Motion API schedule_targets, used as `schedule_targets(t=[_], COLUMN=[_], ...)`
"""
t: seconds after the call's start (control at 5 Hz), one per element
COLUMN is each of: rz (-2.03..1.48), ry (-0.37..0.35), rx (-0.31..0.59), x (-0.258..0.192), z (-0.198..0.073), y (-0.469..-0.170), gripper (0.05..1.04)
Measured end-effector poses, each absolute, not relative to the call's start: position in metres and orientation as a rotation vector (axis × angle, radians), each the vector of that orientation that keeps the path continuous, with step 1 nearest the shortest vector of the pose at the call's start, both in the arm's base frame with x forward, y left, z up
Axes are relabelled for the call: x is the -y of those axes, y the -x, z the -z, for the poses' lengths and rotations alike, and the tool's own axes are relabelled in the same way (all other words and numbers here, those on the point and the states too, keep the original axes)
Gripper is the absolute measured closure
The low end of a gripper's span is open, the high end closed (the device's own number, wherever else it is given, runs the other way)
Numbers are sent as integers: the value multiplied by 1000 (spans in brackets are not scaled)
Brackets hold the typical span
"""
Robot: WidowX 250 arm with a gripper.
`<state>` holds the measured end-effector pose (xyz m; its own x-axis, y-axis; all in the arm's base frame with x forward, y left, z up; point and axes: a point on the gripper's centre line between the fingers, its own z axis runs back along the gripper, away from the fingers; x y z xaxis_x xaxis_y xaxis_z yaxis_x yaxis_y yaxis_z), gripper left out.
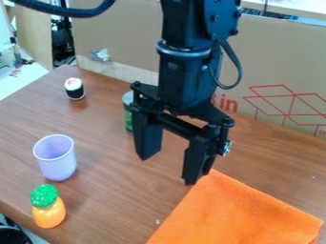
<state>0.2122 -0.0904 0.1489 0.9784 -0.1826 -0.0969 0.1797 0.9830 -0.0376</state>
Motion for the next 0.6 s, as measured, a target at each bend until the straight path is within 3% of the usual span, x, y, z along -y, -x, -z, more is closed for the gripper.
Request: schedule_targets(t=[0.2, 0.6], rz=[180, 241], ry=[22, 44], rx=[-125, -59], x=[90, 123], z=[-143, -136], y=[-211, -212], gripper=[83, 83])
